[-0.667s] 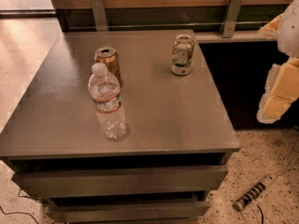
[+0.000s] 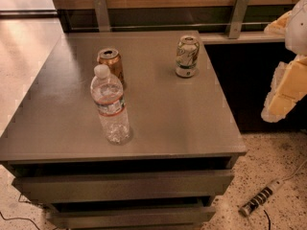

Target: Knock 7up can over

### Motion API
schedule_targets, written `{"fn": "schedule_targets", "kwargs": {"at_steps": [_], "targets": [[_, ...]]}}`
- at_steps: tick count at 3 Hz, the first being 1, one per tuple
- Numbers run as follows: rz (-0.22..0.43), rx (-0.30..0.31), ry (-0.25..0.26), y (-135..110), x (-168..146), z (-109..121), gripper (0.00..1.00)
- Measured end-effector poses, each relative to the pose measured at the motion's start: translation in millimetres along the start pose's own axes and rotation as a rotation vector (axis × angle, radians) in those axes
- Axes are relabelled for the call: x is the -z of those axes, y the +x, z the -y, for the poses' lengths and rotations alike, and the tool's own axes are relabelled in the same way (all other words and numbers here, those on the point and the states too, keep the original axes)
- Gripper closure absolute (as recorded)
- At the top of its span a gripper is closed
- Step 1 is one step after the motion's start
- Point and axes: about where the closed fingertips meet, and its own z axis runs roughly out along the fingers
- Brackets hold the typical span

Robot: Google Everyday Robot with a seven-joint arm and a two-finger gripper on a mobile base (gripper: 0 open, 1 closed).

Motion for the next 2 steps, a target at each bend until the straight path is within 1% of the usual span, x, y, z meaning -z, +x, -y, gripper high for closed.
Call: {"fn": "schedule_targets", "kwargs": {"at_steps": [1,2], "targets": [[0.088,-0.054,0.016,0,-5,16,0.00],[0.305,-0.179,0.045,5,-25,58,0.00]]}}
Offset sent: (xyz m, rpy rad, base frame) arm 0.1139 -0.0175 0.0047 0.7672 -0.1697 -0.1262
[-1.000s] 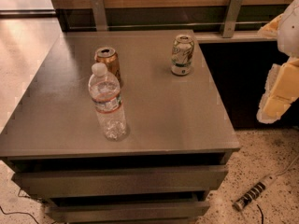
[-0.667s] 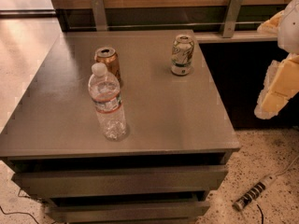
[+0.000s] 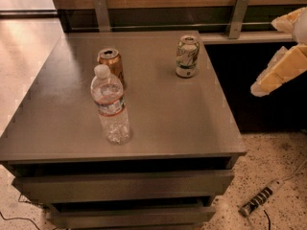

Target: Knock 7up can over

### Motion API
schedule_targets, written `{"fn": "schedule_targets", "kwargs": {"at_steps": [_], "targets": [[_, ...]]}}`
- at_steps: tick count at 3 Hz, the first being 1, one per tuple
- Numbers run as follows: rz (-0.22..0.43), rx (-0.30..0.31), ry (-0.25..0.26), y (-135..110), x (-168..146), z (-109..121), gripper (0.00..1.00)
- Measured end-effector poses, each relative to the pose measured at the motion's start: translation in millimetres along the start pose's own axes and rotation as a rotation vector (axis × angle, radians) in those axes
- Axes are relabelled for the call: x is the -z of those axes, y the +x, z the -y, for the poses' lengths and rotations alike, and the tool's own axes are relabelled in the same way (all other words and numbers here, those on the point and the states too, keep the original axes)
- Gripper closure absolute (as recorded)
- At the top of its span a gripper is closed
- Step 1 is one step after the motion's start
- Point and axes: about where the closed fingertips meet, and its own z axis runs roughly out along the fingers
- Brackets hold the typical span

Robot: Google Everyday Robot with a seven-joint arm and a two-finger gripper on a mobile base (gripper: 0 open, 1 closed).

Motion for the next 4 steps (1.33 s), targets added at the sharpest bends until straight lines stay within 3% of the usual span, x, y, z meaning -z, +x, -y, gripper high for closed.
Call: {"fn": "schedule_targets", "kwargs": {"at_steps": [1,2,3,4], "targets": [[0.226,-0.070,0.016,-8,-24,25,0.00],[0.428,-0.118,-0.003,-31,-46,40,0.00],[0.571,-0.148,-0.043,-54,-69,46,0.00],[0.571,-0.148,-0.043,-54,-69,46,0.00]]}}
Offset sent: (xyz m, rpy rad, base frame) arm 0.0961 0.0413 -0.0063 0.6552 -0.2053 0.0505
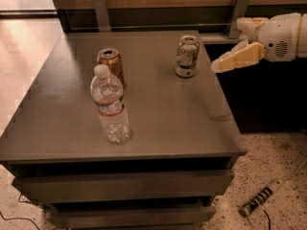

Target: Knock 7up can over

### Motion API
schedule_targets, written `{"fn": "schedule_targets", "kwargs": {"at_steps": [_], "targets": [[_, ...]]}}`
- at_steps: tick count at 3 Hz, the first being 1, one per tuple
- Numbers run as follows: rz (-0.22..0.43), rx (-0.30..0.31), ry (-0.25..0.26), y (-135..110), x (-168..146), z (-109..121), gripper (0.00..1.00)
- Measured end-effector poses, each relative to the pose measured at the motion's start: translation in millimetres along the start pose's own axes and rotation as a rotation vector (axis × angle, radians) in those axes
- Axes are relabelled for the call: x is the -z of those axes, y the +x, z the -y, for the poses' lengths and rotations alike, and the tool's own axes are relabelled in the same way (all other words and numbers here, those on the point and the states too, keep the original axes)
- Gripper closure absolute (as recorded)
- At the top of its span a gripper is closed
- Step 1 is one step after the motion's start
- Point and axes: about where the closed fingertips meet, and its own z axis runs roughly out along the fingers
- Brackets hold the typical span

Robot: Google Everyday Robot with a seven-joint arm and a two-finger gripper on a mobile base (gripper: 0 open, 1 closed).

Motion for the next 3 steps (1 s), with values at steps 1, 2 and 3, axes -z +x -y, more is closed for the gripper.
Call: {"fn": "schedule_targets", "kwargs": {"at_steps": [1,2,3], "targets": [[0.033,-0.010,0.020,6,-10,13,0.00],[0.078,-0.023,0.041,12,-25,33,0.00],[0.112,-0.033,0.039,17,-42,48,0.00]]}}
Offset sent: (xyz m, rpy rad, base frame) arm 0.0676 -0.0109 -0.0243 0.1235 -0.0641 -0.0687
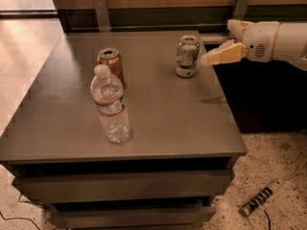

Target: Knock 7up can over

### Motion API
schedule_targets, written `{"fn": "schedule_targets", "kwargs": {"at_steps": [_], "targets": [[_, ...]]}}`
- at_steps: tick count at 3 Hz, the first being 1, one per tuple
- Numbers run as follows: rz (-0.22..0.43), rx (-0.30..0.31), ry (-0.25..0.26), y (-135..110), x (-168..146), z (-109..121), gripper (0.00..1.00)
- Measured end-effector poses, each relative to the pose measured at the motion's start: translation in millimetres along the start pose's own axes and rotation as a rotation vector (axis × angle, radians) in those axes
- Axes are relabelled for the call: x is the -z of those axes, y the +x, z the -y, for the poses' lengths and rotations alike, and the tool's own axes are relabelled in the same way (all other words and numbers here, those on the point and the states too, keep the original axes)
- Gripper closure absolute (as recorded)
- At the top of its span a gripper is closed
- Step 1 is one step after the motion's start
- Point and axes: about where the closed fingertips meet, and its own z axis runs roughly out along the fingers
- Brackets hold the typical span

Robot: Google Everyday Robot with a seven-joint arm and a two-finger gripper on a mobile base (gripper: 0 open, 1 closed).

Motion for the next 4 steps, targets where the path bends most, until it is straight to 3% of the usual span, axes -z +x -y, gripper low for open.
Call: {"fn": "schedule_targets", "kwargs": {"at_steps": [2,4], "targets": [[0.034,-0.031,-0.024,27,-45,14,0.00],[0.087,-0.062,-0.017,57,-77,24,0.03]]}}
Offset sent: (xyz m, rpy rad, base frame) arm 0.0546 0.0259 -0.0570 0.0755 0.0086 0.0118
